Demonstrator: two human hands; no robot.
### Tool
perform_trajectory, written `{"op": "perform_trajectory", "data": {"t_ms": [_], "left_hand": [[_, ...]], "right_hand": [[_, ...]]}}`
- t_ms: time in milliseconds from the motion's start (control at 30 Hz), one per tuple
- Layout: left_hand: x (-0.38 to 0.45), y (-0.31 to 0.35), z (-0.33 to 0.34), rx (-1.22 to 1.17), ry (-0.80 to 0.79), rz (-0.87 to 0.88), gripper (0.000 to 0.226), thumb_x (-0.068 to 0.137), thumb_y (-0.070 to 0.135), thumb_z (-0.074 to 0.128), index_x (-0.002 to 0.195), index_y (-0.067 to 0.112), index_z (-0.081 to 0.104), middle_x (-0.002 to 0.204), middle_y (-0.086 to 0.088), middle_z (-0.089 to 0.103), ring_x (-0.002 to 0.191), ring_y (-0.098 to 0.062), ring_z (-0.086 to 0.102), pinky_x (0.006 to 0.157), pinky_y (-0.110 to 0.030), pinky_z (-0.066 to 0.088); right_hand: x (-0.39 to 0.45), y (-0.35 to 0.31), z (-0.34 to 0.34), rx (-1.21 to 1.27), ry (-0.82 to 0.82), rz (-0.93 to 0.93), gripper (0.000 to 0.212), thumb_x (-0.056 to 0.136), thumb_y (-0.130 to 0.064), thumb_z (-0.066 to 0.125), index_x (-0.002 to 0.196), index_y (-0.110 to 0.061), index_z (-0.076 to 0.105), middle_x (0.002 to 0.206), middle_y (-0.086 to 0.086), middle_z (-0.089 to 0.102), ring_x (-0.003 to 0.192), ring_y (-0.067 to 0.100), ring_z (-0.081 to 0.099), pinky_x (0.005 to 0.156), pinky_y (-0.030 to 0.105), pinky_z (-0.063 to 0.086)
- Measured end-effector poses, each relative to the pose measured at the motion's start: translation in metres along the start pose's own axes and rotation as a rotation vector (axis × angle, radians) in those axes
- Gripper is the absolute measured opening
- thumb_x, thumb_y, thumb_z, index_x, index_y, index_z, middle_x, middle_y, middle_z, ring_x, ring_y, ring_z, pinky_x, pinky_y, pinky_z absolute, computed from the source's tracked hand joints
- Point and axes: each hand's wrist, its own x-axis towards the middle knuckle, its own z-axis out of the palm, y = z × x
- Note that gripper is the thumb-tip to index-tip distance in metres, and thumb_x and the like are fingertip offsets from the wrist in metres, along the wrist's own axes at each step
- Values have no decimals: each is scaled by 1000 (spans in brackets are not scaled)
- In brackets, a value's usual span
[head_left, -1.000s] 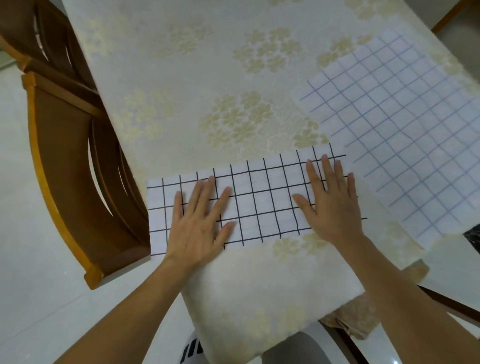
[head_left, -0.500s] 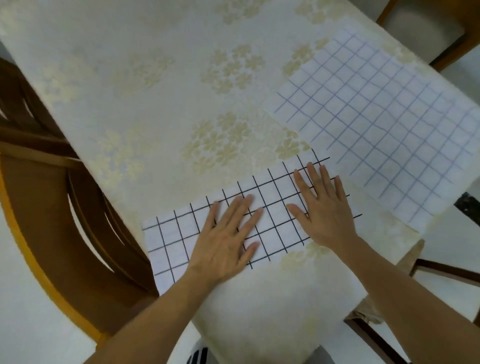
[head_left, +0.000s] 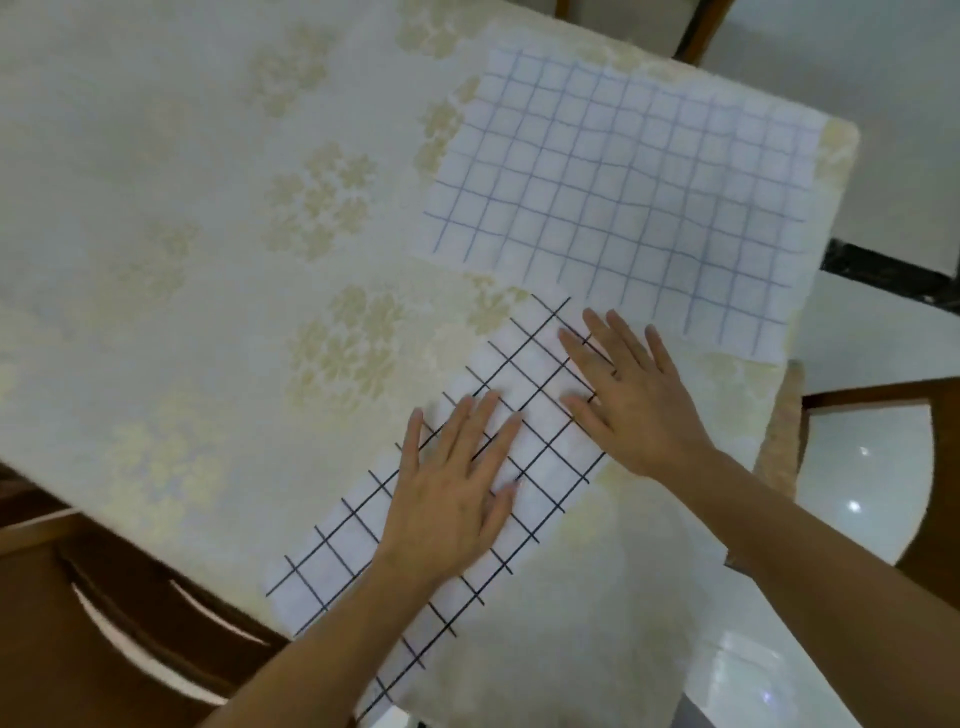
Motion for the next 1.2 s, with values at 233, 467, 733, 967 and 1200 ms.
{"op": "perform_trajectory", "data": {"t_ms": [233,467,733,967,1200], "left_hand": [[122,-30,-21,157,-50,315,48,93,30,46,138,17,52,151,-5,46,138,-26,44,117,-61,22],[206,-15,-23,231,-111,533,46,90,28,52,135,16,54,147,-9,48,133,-28,46,116,-57,27],[223,-1,-12,231,-139,655,43,87,34,54,126,15,56,148,-12,43,134,-27,43,117,-52,25],[224,-1,-11,192,-156,659,37,86,38,53,114,14,54,151,-13,40,136,-28,40,117,-56,24],[231,8,-16,125,-202,734,37,88,43,53,120,24,56,156,-7,33,145,-23,29,121,-53,14]], "right_hand": [[-31,43,1,107,256,348,40,97,-34,48,124,-8,62,141,17,54,135,37,45,113,59,31],[-22,50,7,169,290,361,27,86,-29,69,106,-11,68,124,12,62,117,33,56,102,49,41],[-6,37,4,54,208,382,45,84,-49,60,99,-7,63,106,11,56,95,29,52,78,39,39],[-5,35,1,48,116,362,43,86,-49,61,93,-7,63,101,10,52,91,29,49,73,40,40],[-13,38,-6,125,223,313,23,89,-32,58,99,-12,62,105,7,55,94,26,51,78,39,40]]}}
